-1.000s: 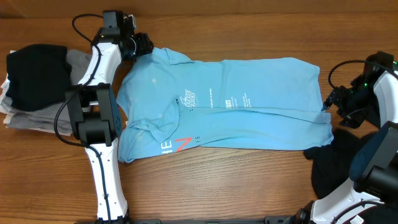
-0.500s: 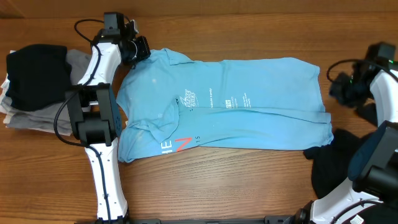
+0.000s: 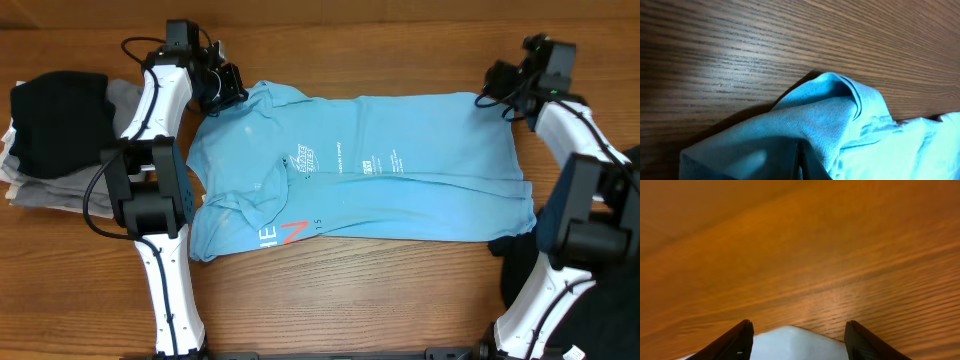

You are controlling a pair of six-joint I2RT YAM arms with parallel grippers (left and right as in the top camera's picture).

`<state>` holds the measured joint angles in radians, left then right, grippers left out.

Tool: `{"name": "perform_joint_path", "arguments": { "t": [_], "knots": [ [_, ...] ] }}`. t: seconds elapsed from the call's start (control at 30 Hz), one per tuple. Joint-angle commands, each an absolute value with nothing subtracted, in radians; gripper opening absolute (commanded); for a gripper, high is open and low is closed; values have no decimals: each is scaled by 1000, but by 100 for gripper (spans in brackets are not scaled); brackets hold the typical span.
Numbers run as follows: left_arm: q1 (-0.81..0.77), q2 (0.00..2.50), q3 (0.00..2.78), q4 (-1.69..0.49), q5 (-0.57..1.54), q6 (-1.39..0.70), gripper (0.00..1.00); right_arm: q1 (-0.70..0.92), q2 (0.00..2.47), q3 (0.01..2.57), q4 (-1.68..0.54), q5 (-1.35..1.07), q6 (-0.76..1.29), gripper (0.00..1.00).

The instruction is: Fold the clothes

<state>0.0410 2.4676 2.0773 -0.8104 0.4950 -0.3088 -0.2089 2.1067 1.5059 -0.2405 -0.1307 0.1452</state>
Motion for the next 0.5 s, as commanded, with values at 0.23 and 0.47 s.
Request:
{"name": "perform_joint_path", "arguments": {
  "t": [0.23, 0.47],
  "knots": [
    [39, 2431, 2098, -815, 468, -307, 4, -196, 2256, 1511, -212, -152, 186, 65],
    [39, 2431, 2098, -818, 468, -307, 4, -187, 2256, 1511, -304, -134, 187, 46]
  ]
}}
